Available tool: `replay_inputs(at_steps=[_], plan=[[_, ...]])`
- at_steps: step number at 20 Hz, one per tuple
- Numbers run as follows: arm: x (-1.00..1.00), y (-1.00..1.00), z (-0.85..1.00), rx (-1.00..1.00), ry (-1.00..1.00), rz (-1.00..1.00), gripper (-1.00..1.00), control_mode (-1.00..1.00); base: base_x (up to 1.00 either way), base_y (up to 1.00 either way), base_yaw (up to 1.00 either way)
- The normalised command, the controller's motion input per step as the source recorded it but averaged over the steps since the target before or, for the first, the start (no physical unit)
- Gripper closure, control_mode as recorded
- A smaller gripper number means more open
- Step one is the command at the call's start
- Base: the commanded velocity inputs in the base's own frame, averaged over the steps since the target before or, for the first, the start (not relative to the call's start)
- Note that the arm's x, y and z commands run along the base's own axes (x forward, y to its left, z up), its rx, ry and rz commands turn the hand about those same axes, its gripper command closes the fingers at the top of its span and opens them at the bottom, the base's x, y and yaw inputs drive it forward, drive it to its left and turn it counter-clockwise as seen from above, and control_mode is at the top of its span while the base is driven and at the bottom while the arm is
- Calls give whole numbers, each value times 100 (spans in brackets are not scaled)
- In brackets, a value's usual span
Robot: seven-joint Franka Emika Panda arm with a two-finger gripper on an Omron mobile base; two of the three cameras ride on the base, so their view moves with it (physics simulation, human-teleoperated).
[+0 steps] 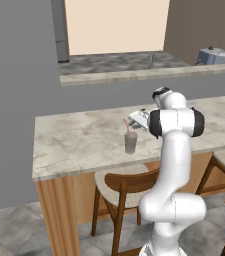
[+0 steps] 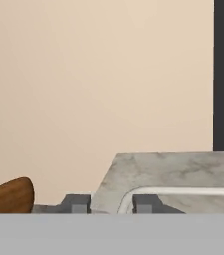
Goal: Take a straw from the drawer in front and place it inside the glass cup on the dining counter.
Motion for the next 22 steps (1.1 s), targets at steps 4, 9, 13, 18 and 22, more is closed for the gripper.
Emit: replay_inputs(at_steps=[4, 9, 13, 18, 22], plan=[[-17, -54, 26, 0, -8, 0, -100, -100, 0, 0, 0], [-35, -49, 49, 0, -6, -4, -100, -100, 0, 0, 0], [-57, 4, 96, -11, -13, -14, -100, -100, 0, 0, 0], [-69, 48, 98, -22, -12, -21, -100, -100, 0, 0, 0], [-71, 47, 75, -32, -8, -22, -100, -100, 0, 0, 0]])
